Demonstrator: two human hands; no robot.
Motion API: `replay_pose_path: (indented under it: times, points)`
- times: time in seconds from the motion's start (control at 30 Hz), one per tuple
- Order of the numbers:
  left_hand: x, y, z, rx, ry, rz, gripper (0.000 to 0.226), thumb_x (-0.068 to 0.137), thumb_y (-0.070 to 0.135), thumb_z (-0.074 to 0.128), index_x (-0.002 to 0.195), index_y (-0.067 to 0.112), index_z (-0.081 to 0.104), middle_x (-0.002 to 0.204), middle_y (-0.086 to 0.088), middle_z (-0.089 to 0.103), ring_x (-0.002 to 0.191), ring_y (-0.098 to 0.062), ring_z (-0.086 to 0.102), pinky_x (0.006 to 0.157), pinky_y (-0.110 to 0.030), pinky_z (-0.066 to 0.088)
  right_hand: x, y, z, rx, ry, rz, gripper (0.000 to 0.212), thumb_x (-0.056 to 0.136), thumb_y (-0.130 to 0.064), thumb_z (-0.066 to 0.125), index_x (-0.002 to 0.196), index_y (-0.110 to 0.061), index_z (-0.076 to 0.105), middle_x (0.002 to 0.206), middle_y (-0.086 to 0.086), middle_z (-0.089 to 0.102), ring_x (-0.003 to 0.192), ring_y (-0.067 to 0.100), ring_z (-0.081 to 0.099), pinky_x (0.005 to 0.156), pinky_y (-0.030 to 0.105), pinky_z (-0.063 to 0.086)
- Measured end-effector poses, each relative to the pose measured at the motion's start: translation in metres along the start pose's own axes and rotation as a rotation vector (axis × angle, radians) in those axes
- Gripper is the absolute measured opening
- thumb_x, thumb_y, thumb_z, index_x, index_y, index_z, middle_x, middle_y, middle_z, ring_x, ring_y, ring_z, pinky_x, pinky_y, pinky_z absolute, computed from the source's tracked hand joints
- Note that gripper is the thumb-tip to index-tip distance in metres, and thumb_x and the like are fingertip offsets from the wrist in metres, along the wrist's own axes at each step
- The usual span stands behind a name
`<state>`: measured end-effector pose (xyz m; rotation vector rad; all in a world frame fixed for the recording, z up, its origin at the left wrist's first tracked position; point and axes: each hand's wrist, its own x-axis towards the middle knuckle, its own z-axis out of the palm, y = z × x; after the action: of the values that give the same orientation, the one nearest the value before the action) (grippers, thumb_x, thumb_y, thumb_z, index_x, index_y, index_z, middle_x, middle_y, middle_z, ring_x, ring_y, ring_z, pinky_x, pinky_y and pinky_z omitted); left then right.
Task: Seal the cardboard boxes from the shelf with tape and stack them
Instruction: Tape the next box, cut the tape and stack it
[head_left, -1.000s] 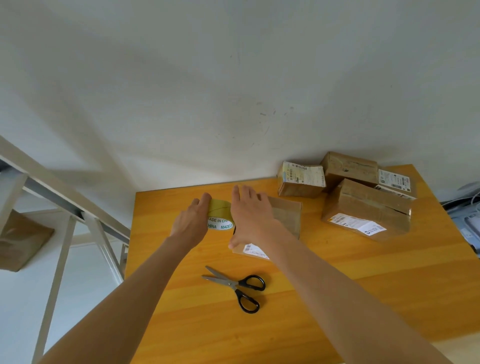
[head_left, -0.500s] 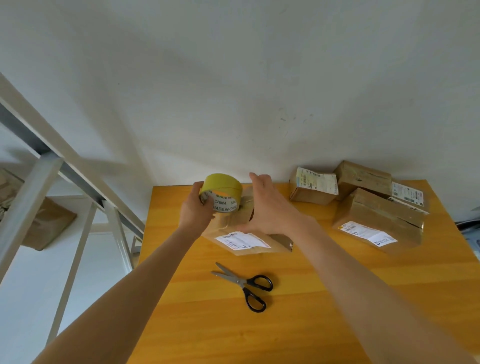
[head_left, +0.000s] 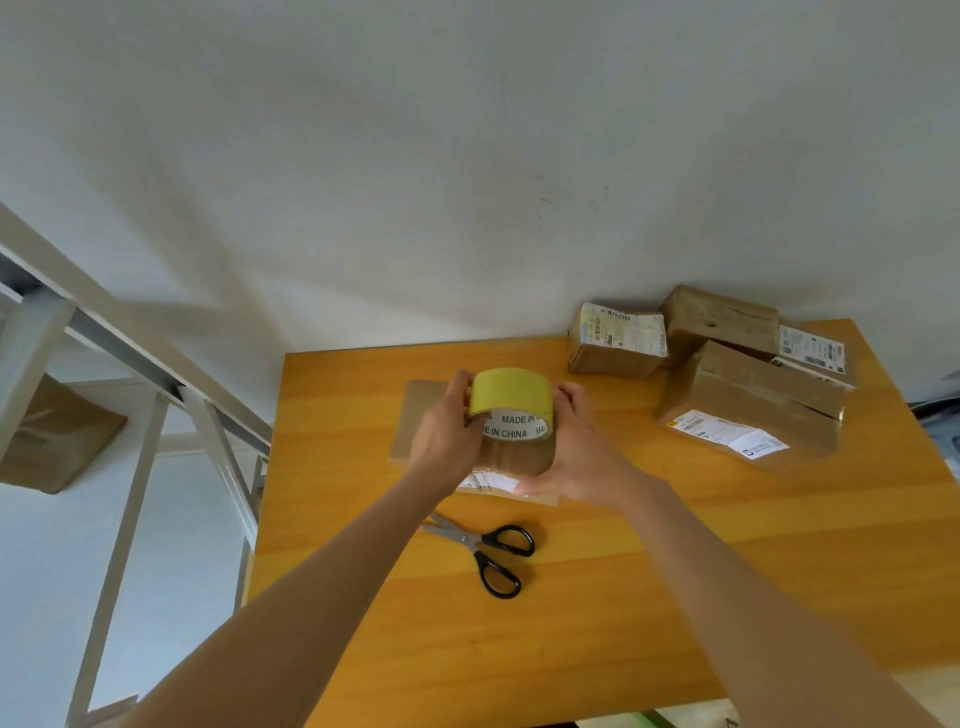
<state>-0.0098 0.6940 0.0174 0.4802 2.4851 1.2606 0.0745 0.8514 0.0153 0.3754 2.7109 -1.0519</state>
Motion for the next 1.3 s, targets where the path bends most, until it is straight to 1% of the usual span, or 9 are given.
replay_pose_path:
  times: [0.2,0.33,0.4,0.5,0.67,0.9,1.03,1.13,1.3]
  points:
    - [-0.01,0.007,0.036,0.159,0.046,-0.033,0.036,0.085,0.003,0.049,0.11,0.028,0.04,0.09,-0.003,0.064,0.076,-0.03,0.059,0.05,-0.035,0.042,-0.009,0.032,0.019,0.046,0.071,0.034,0.119,0.055,-0.039,0.091,0.147,-0.021,0.018,0.135,-0.009,0.014,0.125,0.009,0.029,0.104,0.034,0.043]
    - [-0.014,0.007,0.044,0.114,0.122,-0.058,0.03,0.086,0.009,0.059,0.113,0.02,0.053,0.1,0.0,0.063,0.089,-0.024,0.057,0.06,-0.034,0.046,-0.008,0.039,0.022,0.035,0.052,0.029,0.125,0.052,-0.047,0.091,0.149,-0.022,0.015,0.138,-0.011,0.011,0.129,0.013,0.03,0.101,0.034,0.045]
    - [-0.014,0.01,0.047,0.119,0.14,-0.042,0.027,0.084,0.002,0.055,0.108,0.014,0.057,0.1,-0.002,0.062,0.092,-0.026,0.056,0.061,-0.033,0.043,-0.007,0.041,0.021,0.025,0.061,0.021,0.125,0.052,-0.049,0.09,0.148,-0.024,0.014,0.139,-0.012,0.01,0.132,0.015,0.029,0.102,0.036,0.045]
    - [-0.011,0.016,0.04,0.179,0.078,0.001,0.035,0.077,-0.009,0.044,0.104,0.012,0.051,0.089,-0.006,0.062,0.078,-0.031,0.058,0.053,-0.036,0.043,-0.007,0.044,0.017,-0.019,0.083,-0.022,0.123,0.053,-0.049,0.09,0.148,-0.023,0.015,0.145,-0.011,0.008,0.139,0.017,0.022,0.109,0.037,0.038]
    - [-0.011,0.013,0.01,0.35,0.027,0.115,0.036,0.082,-0.004,0.05,0.113,0.013,0.046,0.08,-0.006,0.06,0.061,-0.027,0.057,0.042,-0.026,0.033,-0.007,0.043,0.017,-0.055,0.098,-0.049,0.12,0.052,-0.048,0.09,0.145,-0.024,0.019,0.142,-0.009,0.018,0.128,0.016,0.036,0.097,0.041,0.048]
    - [0.006,-0.007,-0.06,0.651,0.151,0.242,0.041,0.083,-0.004,0.051,0.122,0.007,0.053,0.108,-0.014,0.059,0.07,-0.04,0.059,0.048,-0.03,0.033,-0.003,0.049,0.014,-0.091,0.084,0.002,0.119,0.052,-0.053,0.089,0.142,-0.035,0.012,0.14,-0.012,0.016,0.125,0.017,0.038,0.092,0.04,0.05]
    - [0.01,-0.014,-0.06,0.595,0.178,0.196,0.041,0.076,-0.01,0.054,0.114,0.006,0.055,0.103,-0.014,0.059,0.069,-0.037,0.056,0.045,-0.024,0.025,0.002,0.047,0.018,-0.09,0.08,0.001,0.12,0.051,-0.055,0.088,0.142,-0.036,0.012,0.141,-0.012,0.017,0.125,0.017,0.038,0.092,0.04,0.05]
    - [0.016,-0.017,-0.059,0.536,0.185,0.168,0.041,0.073,-0.01,0.055,0.109,0.008,0.054,0.093,-0.009,0.059,0.063,-0.026,0.049,0.043,-0.021,0.023,0.003,0.051,0.017,-0.09,0.08,0.01,0.121,0.051,-0.055,0.088,0.143,-0.036,0.012,0.14,-0.012,0.017,0.124,0.016,0.038,0.091,0.04,0.05]
    - [0.012,-0.03,-0.054,0.216,0.167,-0.054,0.049,0.076,-0.011,0.047,0.114,0.02,0.055,0.083,0.005,0.06,0.064,-0.018,0.059,0.044,-0.034,0.046,0.003,0.051,0.019,-0.081,0.084,0.011,0.121,0.049,-0.054,0.088,0.141,-0.037,0.012,0.138,-0.013,0.017,0.121,0.015,0.039,0.086,0.038,0.052]
